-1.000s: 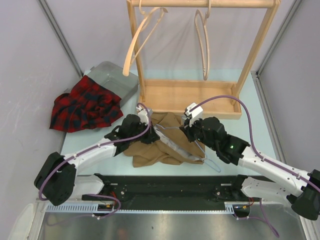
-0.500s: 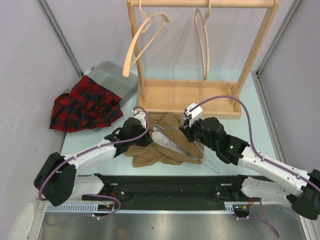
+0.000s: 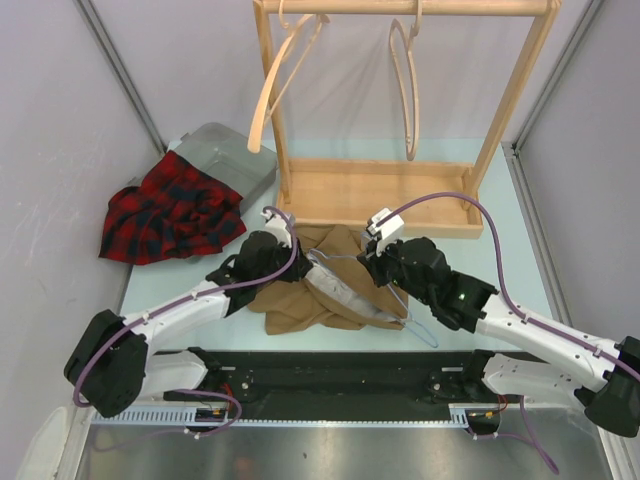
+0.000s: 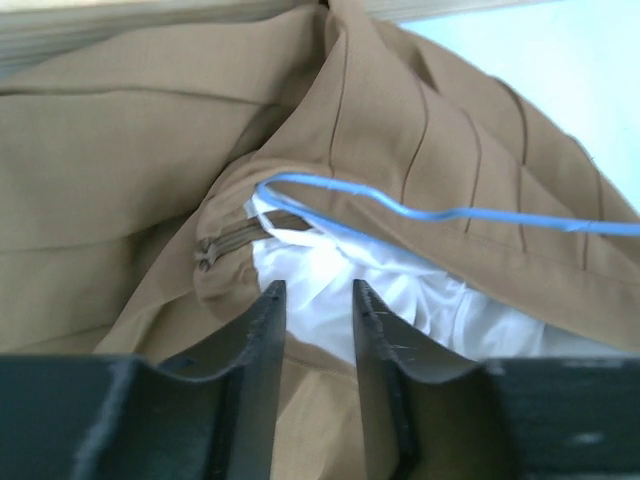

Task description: Place the skirt on the hanger

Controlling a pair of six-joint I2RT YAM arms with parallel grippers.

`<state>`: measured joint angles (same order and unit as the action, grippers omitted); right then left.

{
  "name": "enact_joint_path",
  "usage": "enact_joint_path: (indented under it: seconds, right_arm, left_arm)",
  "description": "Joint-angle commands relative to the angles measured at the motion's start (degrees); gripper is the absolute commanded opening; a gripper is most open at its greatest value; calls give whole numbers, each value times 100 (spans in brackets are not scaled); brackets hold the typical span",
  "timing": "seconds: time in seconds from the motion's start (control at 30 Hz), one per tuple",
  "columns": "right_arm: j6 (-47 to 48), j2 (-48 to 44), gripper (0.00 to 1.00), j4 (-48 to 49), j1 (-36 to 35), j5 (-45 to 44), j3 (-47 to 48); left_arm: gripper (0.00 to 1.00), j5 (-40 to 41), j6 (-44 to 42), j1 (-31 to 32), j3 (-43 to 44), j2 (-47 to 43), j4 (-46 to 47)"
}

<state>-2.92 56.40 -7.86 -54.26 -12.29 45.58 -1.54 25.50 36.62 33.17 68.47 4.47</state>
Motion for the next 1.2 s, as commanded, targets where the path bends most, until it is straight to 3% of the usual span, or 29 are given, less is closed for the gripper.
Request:
enact_joint_path:
  seconds: [0.0,0.57,0.9,1.07,1.17]
  right_arm:
    - [-25,-86,0,179,-93,-291,3]
    - [-86,-103,0,223,-217,-458,-58]
    - [-113,-85,0,232,-225,-528,-32]
    - [-121,-50,0,197,-234,-537,3]
    - [-121,-50,0,179,-234,-546,3]
  left_arm:
    - [40,-118,261,20,5,166,423]
    - [41,444,1185,12,155,949,941]
    - [29,594,1256,-32,242,1238,1065]
    - [29,593,1291,-41,287,1389,1161]
    - [23,637,1282,-41,348,1450,1126]
